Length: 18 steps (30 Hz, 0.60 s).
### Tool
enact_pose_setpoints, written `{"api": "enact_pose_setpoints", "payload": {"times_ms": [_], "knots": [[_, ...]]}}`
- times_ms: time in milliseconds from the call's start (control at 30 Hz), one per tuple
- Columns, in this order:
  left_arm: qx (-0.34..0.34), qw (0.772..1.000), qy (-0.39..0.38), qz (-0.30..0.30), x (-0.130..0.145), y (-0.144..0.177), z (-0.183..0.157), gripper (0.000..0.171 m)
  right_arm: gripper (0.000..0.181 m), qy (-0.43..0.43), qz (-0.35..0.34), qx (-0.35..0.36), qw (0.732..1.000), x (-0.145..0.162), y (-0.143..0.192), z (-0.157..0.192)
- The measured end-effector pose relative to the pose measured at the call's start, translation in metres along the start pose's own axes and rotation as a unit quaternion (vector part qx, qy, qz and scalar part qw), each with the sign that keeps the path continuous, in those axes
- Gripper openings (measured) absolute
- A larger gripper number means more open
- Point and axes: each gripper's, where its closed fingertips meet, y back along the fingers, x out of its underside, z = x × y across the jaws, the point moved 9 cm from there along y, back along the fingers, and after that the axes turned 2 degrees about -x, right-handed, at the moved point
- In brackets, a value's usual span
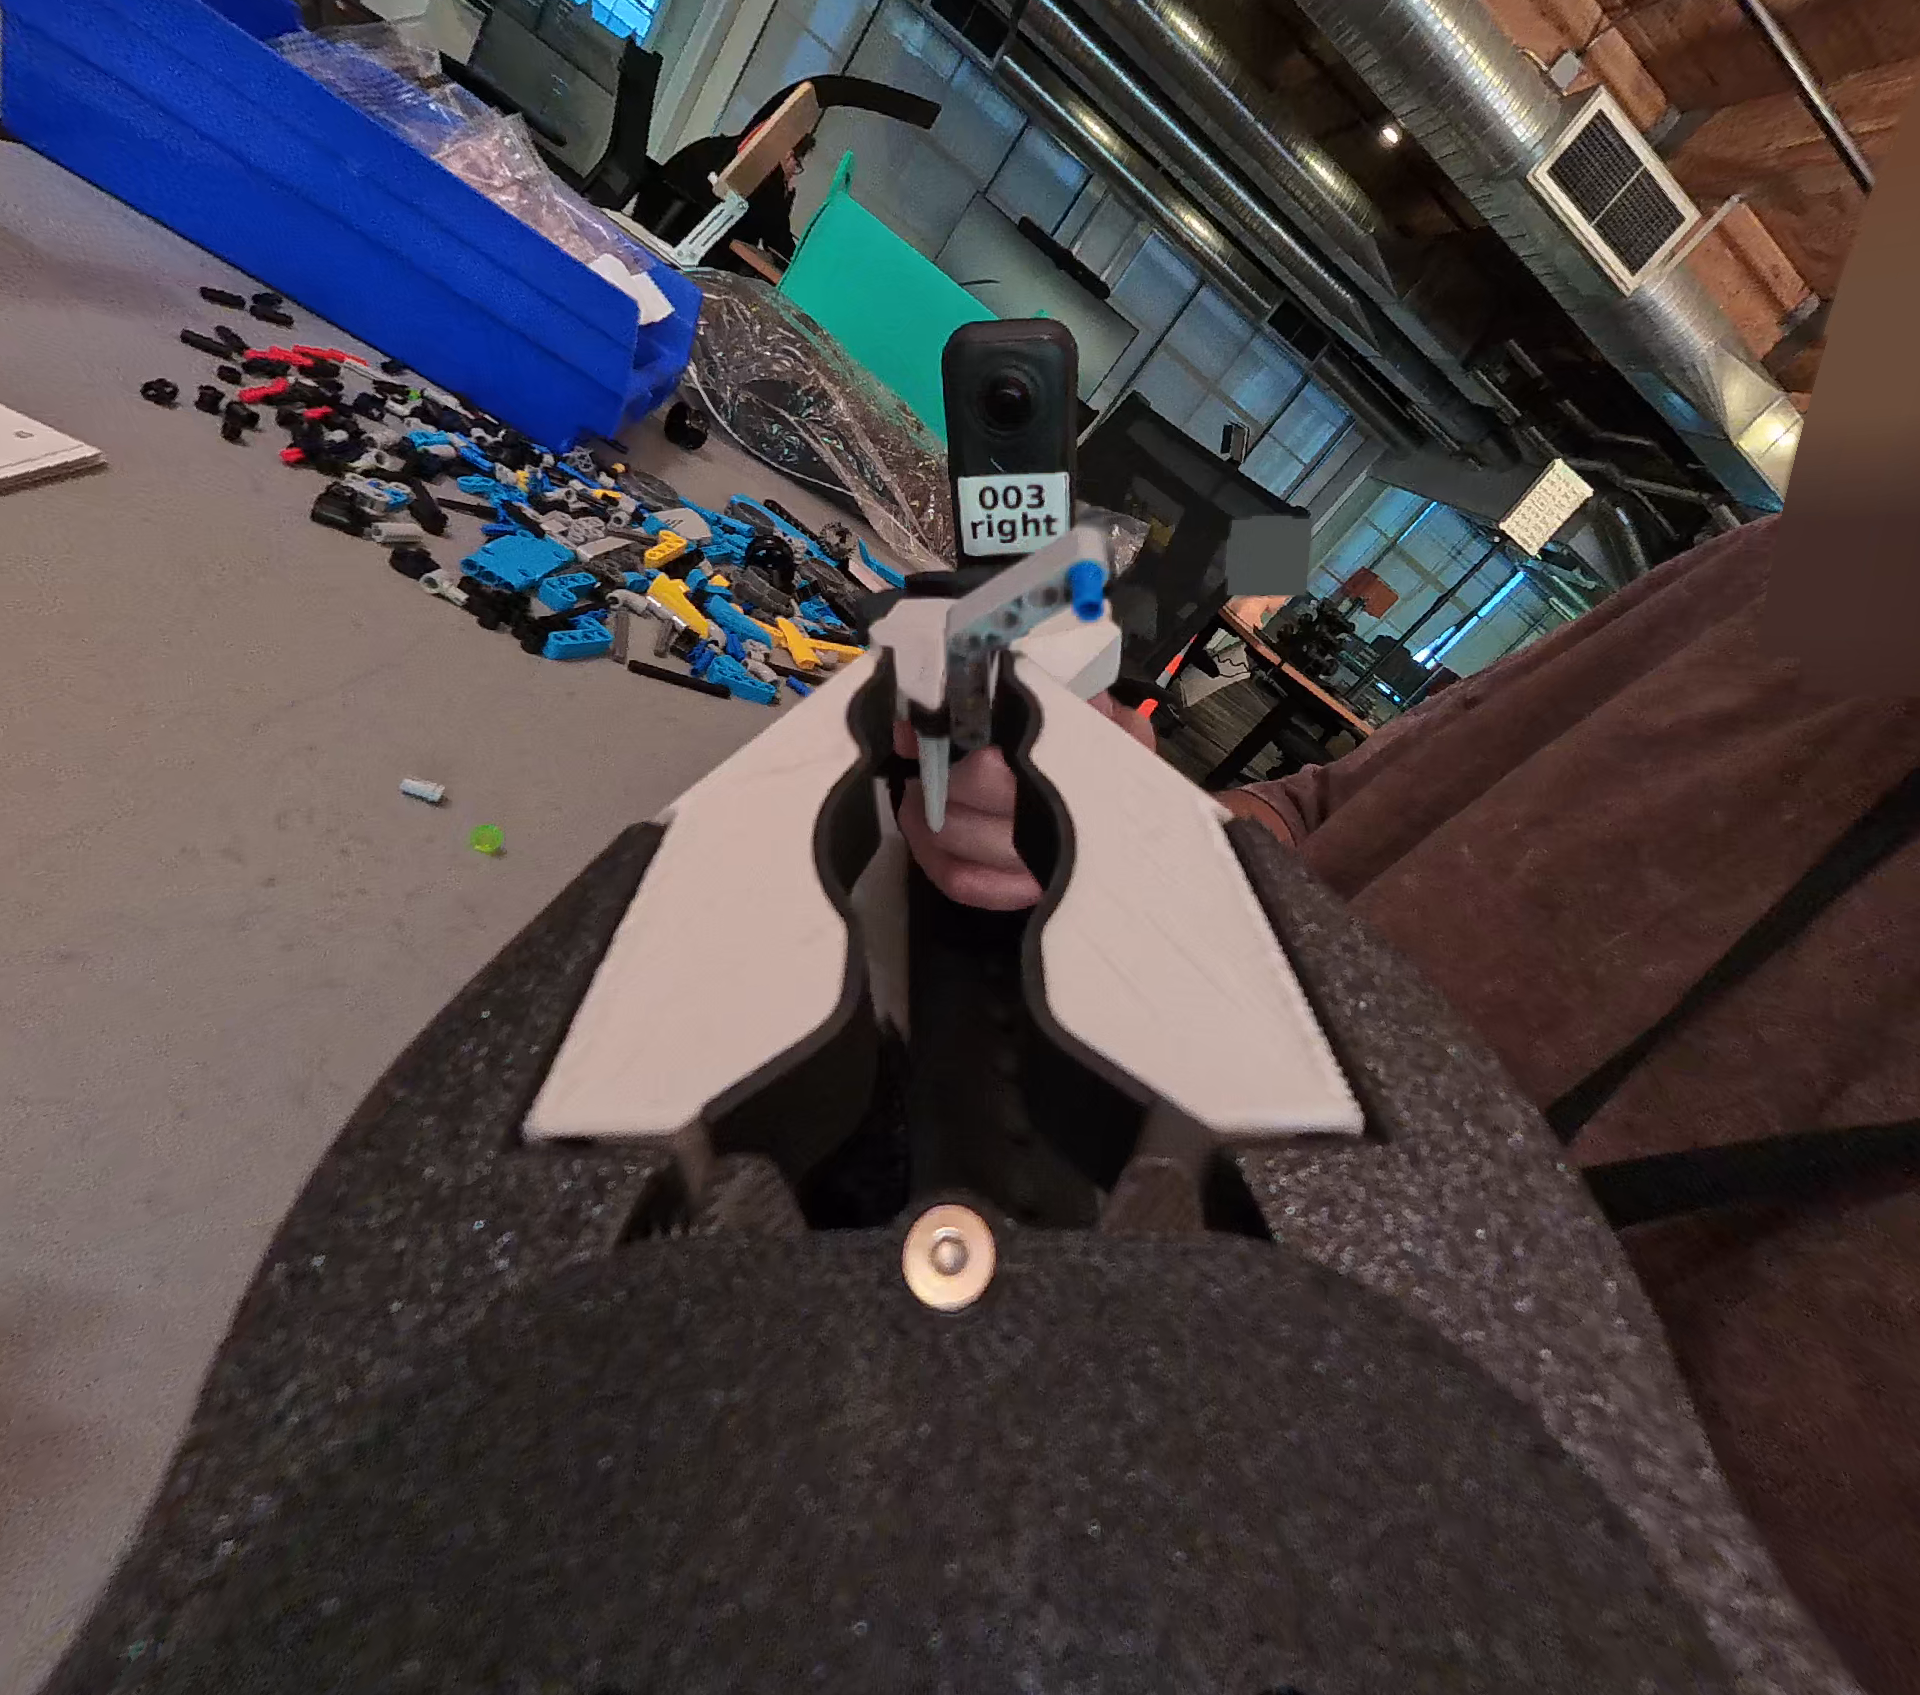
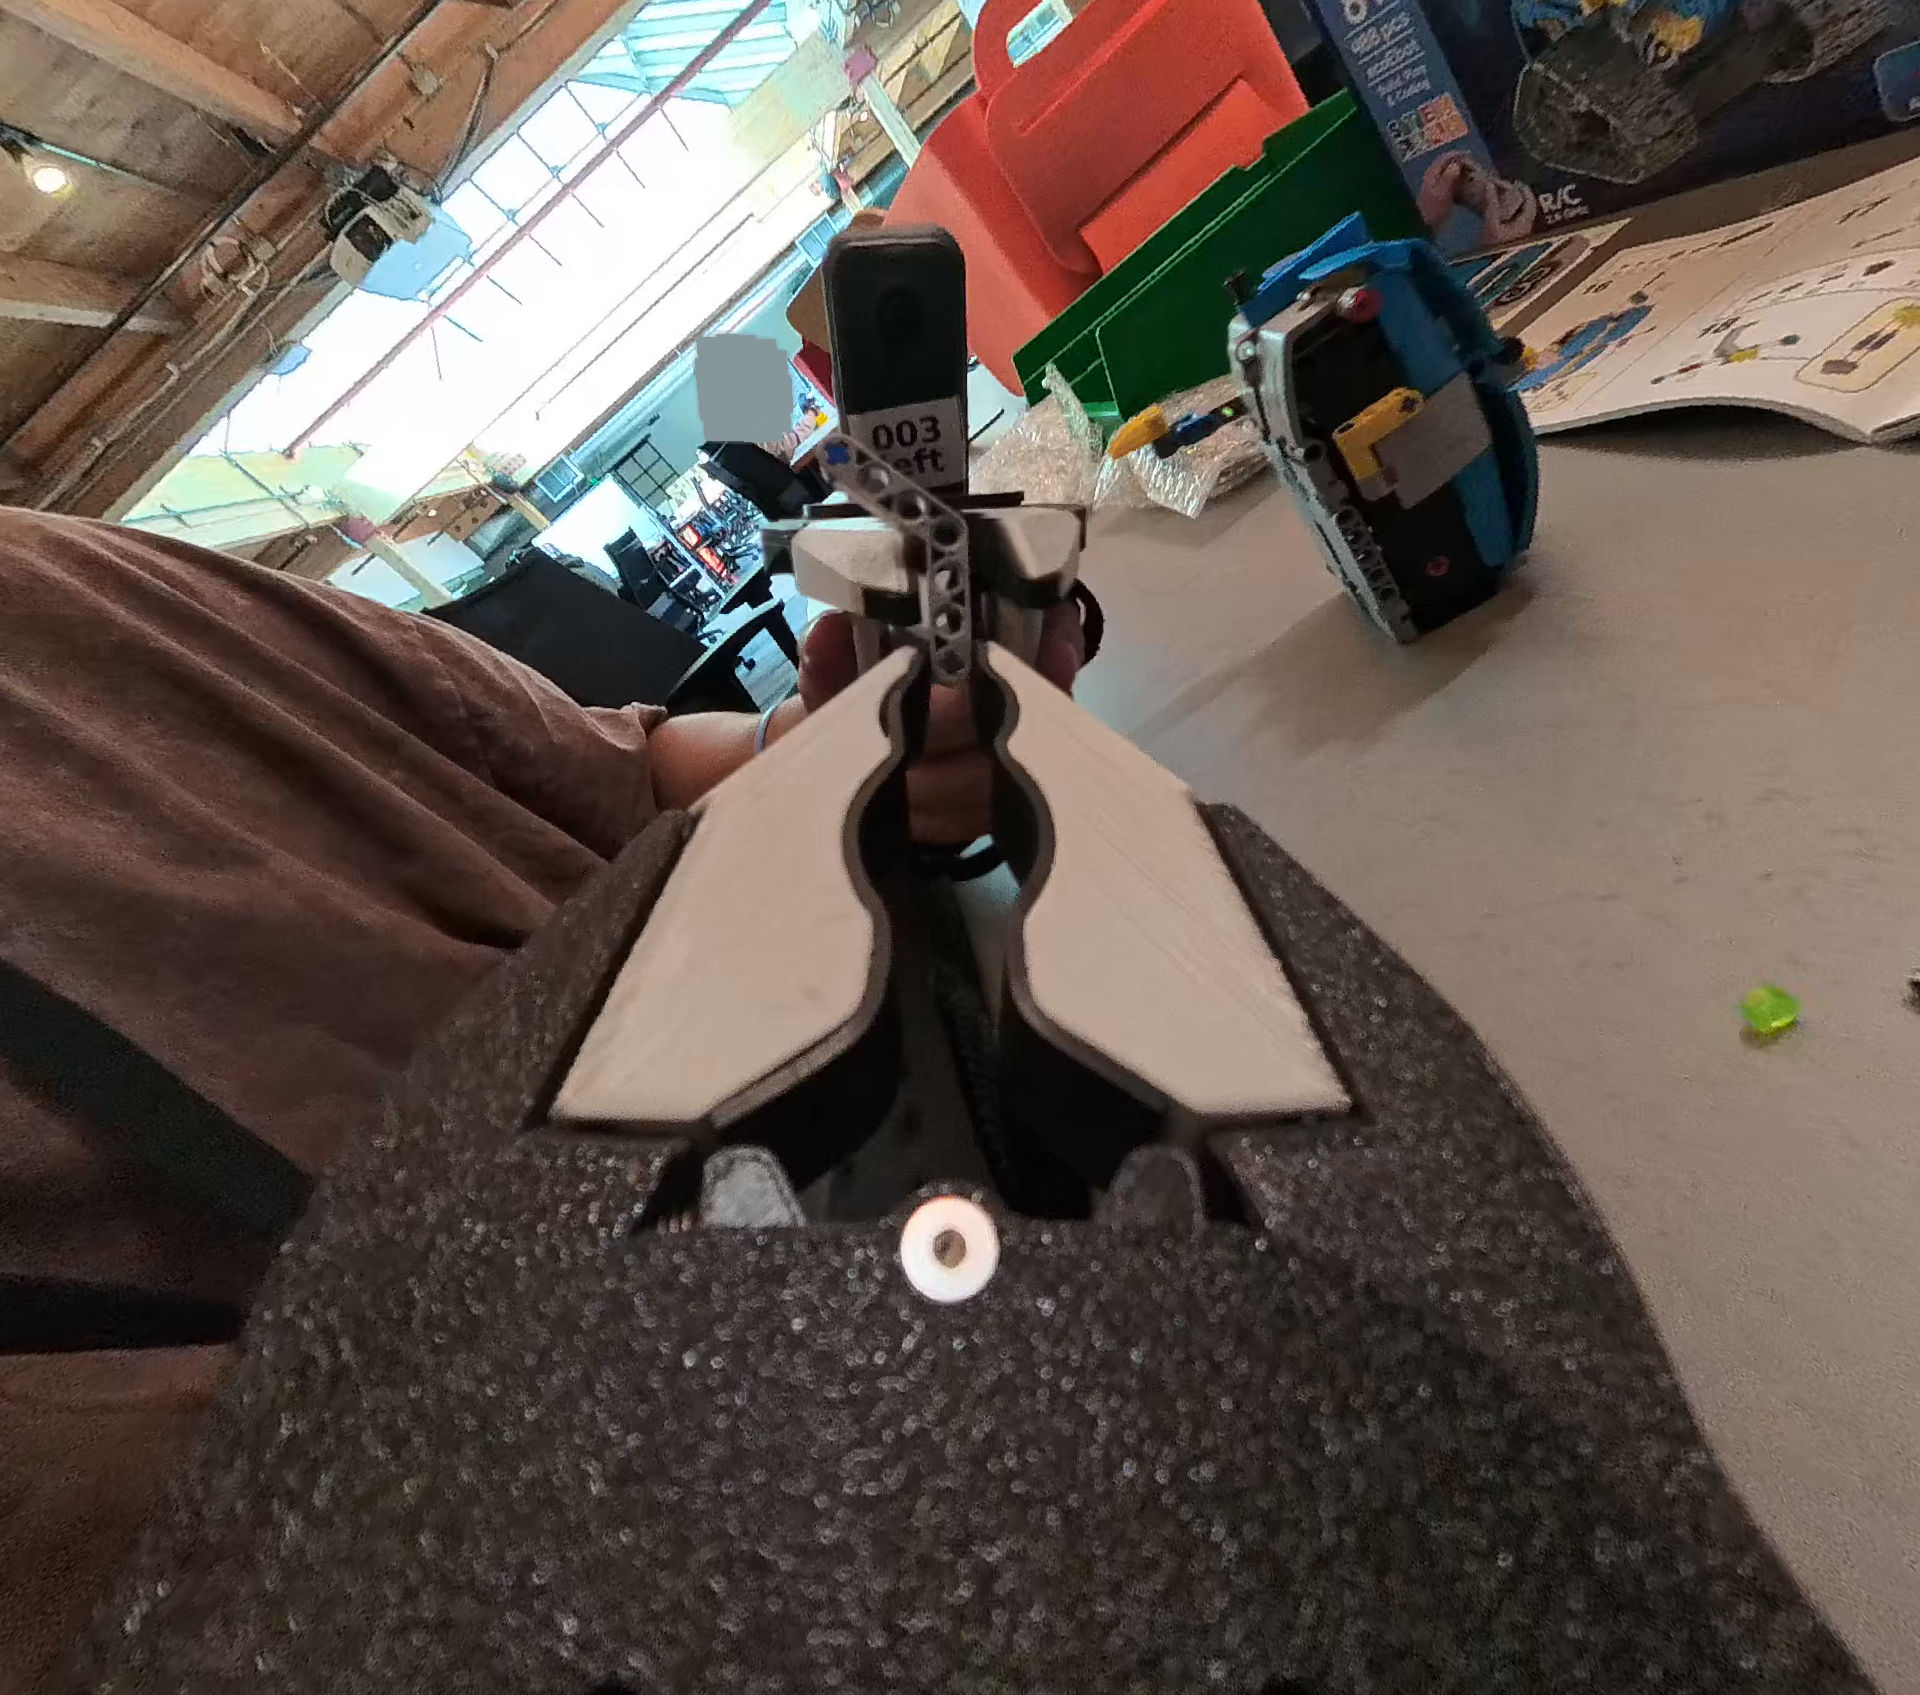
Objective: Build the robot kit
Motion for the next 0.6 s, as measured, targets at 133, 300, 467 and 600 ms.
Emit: {"api": "enact_pose_setpoints", "payload": {"times_ms": [133,300,467,600], "knots": [[-0.003,0.999,-0.03,0.011,0.0011,-0.001,-0.0041,0.008,0.007,-0.006,-0.006,-0.002,1.0,0.0006,-0.0004,0.0],[-0.009,0.999,-0.043,0.011,0.0006,-0.0002,-0.0048,0.009,0.007,-0.009,-0.006,-0.005,1.0,0.0006,-0.0006,-0.0002],[-0.002,0.999,-0.039,0.016,-0.0005,0.0008,-0.0049,0.008,0.007,-0.014,-0.011,-0.011,1.0,0.0007,-0.0002,-0.0001],[0.002,0.999,-0.039,0.011,-0.0015,0.0004,-0.0057,0.007,0.007,-0.026,-0.023,-0.021,0.999,0.0005,-0.0001,0.0]]}}
